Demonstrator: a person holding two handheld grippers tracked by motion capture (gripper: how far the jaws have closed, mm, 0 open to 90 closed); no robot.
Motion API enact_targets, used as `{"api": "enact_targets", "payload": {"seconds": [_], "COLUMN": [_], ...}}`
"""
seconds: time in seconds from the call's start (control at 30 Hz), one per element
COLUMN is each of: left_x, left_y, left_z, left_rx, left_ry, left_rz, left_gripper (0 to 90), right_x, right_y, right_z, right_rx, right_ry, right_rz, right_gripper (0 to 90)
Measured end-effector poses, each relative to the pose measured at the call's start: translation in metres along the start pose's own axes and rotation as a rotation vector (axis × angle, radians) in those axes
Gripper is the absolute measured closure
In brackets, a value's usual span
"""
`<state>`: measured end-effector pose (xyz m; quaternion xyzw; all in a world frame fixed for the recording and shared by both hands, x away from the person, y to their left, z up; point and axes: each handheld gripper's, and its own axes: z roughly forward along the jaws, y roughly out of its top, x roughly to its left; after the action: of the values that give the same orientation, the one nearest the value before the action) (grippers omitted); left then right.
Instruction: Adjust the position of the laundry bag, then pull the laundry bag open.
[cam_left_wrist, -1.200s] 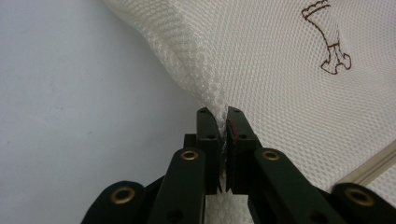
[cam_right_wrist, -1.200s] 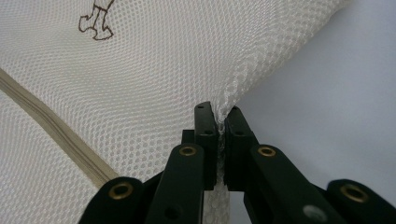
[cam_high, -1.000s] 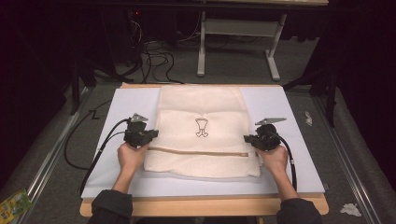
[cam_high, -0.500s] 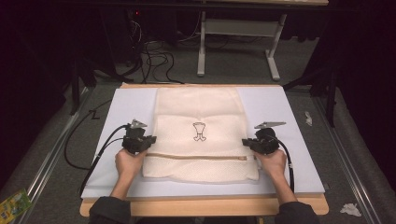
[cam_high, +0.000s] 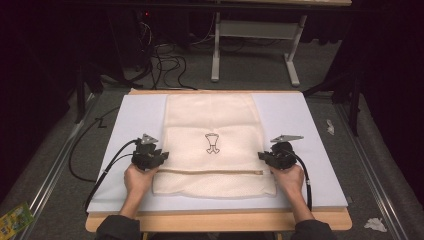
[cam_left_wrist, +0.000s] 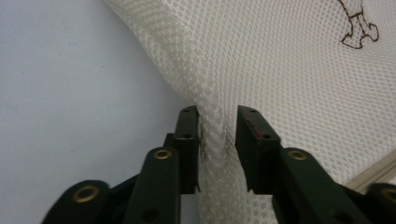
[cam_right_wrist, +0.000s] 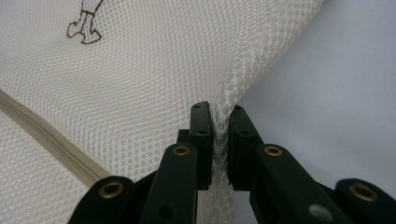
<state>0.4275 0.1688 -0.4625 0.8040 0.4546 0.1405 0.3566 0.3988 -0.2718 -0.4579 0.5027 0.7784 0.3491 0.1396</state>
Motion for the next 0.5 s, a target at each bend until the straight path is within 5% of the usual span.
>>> {"api": "enact_targets", "payload": {"seconds": [0.2,0.5], "left_x": [-0.006,-0.025], "left_y": [-0.003,-0.008], "left_z": [-0.005,-0.011], "left_rx": [-0.057,-0.134], "left_ry": [0.022,0.005], "left_rz": [0.025,0.027], "left_gripper": [48.2,41.9], "right_x": [-0.001,-0.002], "right_y": [-0.006,-0.015], "right_z": [0.002,-0.016], "right_rx": [-0.012,-0.090], "right_ry": [-0.023,-0.036], "right_rz": [0.007,0.034], "right_gripper": [64.0,49.4]}}
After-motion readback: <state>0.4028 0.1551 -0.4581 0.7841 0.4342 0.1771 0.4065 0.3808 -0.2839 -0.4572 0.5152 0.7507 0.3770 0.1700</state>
